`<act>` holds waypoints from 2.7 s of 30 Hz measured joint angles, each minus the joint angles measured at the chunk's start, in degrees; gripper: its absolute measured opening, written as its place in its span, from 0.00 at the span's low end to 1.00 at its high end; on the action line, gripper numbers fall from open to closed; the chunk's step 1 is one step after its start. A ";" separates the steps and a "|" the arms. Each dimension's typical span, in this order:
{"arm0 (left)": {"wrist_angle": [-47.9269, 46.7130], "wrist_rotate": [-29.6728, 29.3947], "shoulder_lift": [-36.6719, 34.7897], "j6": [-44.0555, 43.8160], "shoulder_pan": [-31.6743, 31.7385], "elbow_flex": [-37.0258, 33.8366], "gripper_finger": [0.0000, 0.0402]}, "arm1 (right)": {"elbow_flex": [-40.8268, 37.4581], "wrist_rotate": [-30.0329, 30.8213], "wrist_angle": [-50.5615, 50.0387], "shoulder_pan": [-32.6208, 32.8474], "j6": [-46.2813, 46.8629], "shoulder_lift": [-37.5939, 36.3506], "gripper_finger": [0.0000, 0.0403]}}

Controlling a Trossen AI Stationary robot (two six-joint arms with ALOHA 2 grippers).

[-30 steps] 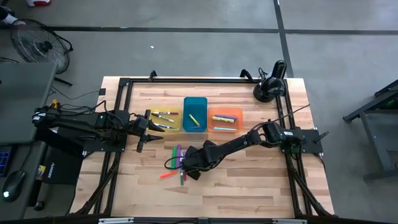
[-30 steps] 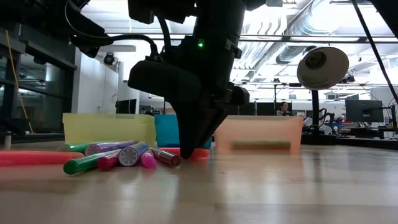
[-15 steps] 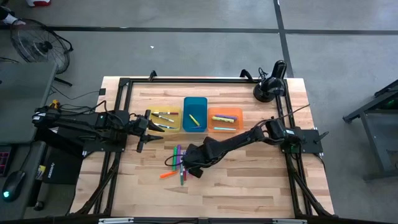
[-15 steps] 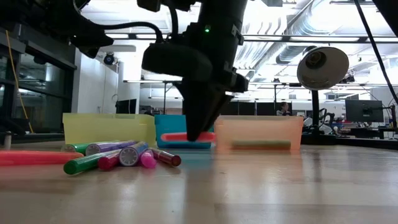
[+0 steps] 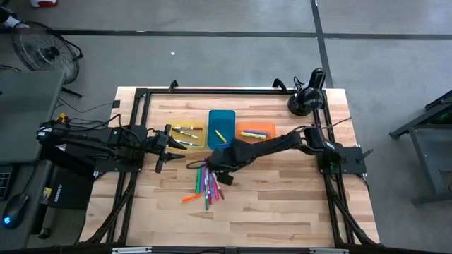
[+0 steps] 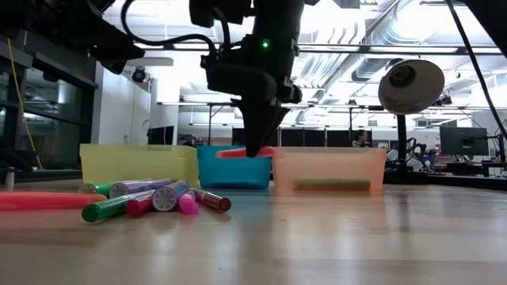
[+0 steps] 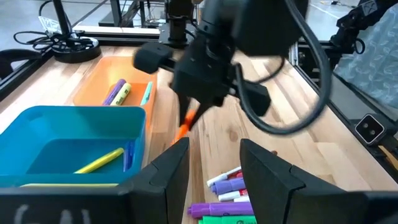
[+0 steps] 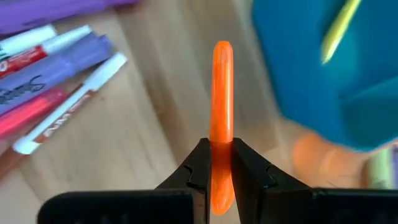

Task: Pick & Place Markers
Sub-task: Put the right orange pen into the blue bin, then put the brown dry erase marker into the yellow bin

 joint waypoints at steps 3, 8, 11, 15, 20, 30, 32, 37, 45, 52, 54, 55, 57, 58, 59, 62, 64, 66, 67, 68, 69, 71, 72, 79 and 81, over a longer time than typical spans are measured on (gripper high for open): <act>-0.11 0.00 0.00 0.00 0.00 0.00 0.34 | 0.11 1.30 0.07 -1.53 -3.57 -1.30 0.07; -0.25 -0.02 -0.02 0.00 0.00 0.00 0.34 | 0.13 4.75 0.42 -4.00 -10.94 -2.36 0.07; -0.40 -0.02 -0.02 -0.13 0.00 0.00 0.34 | 0.13 5.67 1.30 -5.23 -16.32 -2.40 0.07; -0.44 -0.02 -0.01 -0.15 0.00 0.00 0.34 | 0.13 7.29 2.65 -6.24 -21.96 -2.40 0.07; -0.48 -0.04 -0.02 -0.17 0.00 0.00 0.34 | 0.13 7.62 4.85 -7.45 -26.05 -2.40 0.07; -0.90 -0.02 0.00 -1.03 0.00 0.00 0.34 | 0.13 2.85 7.09 -10.91 -31.74 -2.40 0.07; -0.93 -0.02 0.00 -1.03 0.00 0.00 0.34 | 0.13 1.63 7.10 -11.84 -32.43 -2.40 0.07; -0.88 -0.02 0.00 -1.03 0.00 0.00 0.34 | 0.11 -0.36 7.16 -14.13 -34.29 -2.40 0.07; -0.85 -0.02 0.00 -1.03 0.00 0.00 0.34 | -1.55 -5.08 10.08 -16.70 -37.90 -2.40 0.08; -0.95 0.00 0.00 -1.03 0.00 0.00 0.34 | -3.62 -7.61 13.51 -17.44 -38.80 -2.47 0.08; -0.93 0.00 0.00 -1.03 0.00 0.00 0.34 | -3.77 -8.07 13.85 -17.42 -38.86 -2.47 0.08; -0.93 0.00 0.00 -1.03 0.00 0.00 0.34 | -3.82 -8.04 13.75 -17.41 -38.83 -2.47 0.08; -0.95 0.00 -0.02 -1.03 0.00 0.00 0.34 | -3.82 -7.72 13.76 -17.37 -38.23 -2.47 0.12; -0.94 0.00 -0.01 -1.03 0.00 0.00 0.34 | -3.82 -7.78 13.67 -17.37 -37.66 -2.47 0.15; -0.93 0.00 0.00 -1.03 0.00 0.00 0.34 | -3.82 -7.84 13.55 -17.37 -37.37 -2.47 0.17; -0.91 0.00 0.00 -1.03 0.00 0.00 0.34 | -3.82 -7.51 12.85 -17.35 -36.60 -2.47 0.25; -0.91 0.00 0.00 -1.03 0.00 0.00 0.34 | -3.82 -7.47 12.59 -17.35 -36.52 -2.47 0.29; -0.90 0.00 -0.01 -1.03 0.00 0.00 0.34 | -3.82 -7.45 12.25 -17.35 -36.47 -2.47 0.32; -0.90 0.00 -0.02 -1.03 0.00 0.00 0.34 | -3.82 -7.45 12.21 -17.35 -36.46 -2.47 0.34; -0.91 0.00 -0.01 -1.03 0.00 0.00 0.34 | -3.82 -7.54 12.20 -17.35 -36.46 -2.47 0.35; -0.91 0.00 -0.01 -1.03 0.00 0.00 0.34 | -3.82 -7.62 12.12 -17.35 -36.46 -2.47 0.37; -0.91 0.00 -0.01 -1.03 0.00 0.00 0.34 | -3.82 -7.62 12.00 -17.35 -36.46 -2.47 0.40; -0.91 0.00 0.00 -1.03 0.00 0.00 0.34 | -3.82 -7.54 12.02 -17.35 -36.46 -2.47 0.41; -0.91 0.00 -0.02 -1.03 0.00 0.00 0.34 | -3.80 -7.40 11.99 -17.35 -36.46 -2.47 0.53; -0.91 0.00 0.00 -1.03 0.00 0.00 0.34 | -3.80 -7.38 11.99 -17.35 -36.46 -2.47 0.55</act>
